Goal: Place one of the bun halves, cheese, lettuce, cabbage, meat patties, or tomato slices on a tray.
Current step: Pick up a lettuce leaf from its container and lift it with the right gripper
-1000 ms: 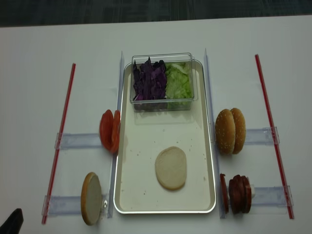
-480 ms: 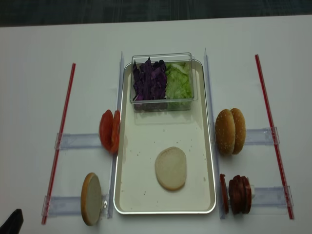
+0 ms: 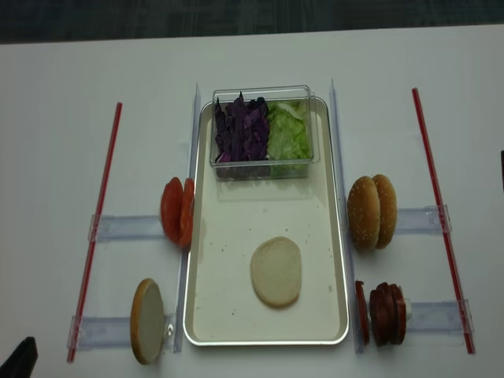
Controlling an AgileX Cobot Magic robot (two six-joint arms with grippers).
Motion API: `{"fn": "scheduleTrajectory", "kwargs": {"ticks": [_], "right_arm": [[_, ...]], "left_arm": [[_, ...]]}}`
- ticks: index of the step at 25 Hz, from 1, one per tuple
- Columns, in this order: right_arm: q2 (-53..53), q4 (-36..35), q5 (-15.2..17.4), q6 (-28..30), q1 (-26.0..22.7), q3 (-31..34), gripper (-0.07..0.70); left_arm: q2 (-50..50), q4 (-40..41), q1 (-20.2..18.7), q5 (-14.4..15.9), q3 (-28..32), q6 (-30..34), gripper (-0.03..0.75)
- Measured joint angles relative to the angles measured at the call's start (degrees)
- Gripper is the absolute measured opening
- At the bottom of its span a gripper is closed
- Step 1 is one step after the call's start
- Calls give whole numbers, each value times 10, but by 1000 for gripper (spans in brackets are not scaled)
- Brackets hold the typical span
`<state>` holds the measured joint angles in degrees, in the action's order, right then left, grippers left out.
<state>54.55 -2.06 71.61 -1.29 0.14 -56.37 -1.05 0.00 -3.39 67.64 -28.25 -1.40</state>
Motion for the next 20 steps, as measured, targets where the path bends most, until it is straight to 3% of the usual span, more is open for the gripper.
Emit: {"fn": "scheduleTrajectory", "kwargs": {"ticks": [20], "right_arm": [[260, -37, 0, 25, 1, -192, 481]], "left_arm": [[0, 0, 0, 0, 0, 0, 433]]}}
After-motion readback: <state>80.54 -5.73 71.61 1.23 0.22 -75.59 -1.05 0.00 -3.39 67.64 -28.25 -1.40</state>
